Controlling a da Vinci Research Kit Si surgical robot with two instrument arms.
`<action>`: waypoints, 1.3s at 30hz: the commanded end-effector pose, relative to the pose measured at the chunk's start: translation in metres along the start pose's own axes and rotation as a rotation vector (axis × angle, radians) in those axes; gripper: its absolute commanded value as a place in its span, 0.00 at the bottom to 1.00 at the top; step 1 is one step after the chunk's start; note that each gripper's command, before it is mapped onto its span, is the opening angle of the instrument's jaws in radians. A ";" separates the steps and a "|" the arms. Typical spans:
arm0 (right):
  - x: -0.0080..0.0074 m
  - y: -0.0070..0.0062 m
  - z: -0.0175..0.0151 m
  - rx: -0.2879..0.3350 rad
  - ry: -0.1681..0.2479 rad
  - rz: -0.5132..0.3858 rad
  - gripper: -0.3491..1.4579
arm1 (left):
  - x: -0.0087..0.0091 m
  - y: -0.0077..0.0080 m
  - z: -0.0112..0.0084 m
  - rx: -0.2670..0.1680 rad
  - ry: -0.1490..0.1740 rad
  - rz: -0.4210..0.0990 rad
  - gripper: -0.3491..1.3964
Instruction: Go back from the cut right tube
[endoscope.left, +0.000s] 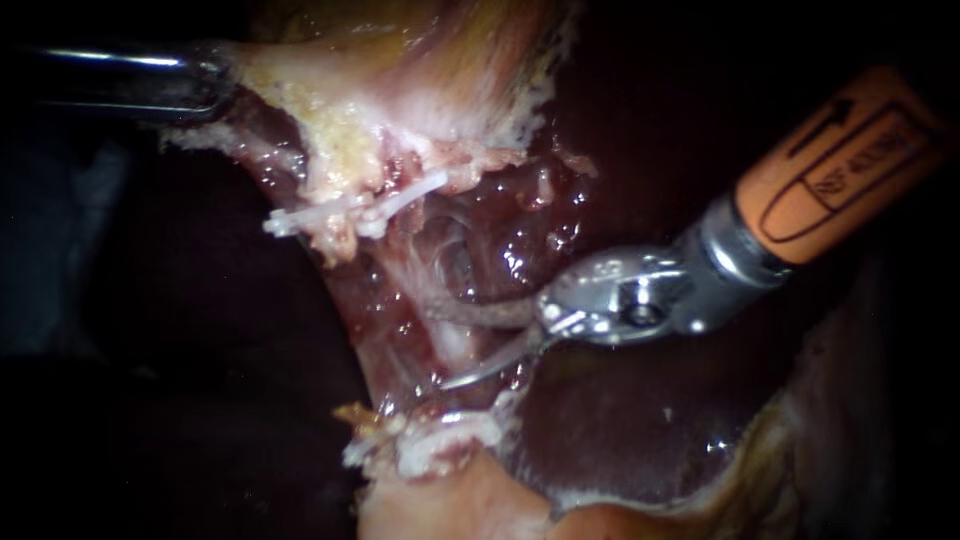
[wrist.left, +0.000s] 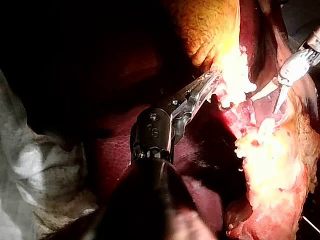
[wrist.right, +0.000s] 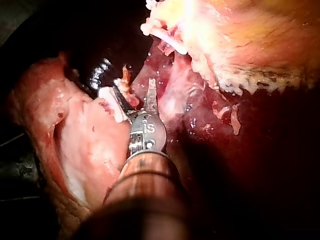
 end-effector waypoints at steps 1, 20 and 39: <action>0.0000 -0.0001 -0.0008 -0.010 -0.048 -0.016 0.98 | 0.0000 0.0000 0.0000 0.000 0.000 0.000 0.00; -0.0015 0.0007 -0.0099 -0.125 -0.172 -0.025 0.98 | -0.0012 -0.0011 0.0023 0.013 0.007 0.008 0.00; -0.0016 0.0009 -0.0101 -0.124 -0.172 -0.025 0.99 | -0.0045 -0.0033 0.0071 0.002 -0.023 0.014 0.00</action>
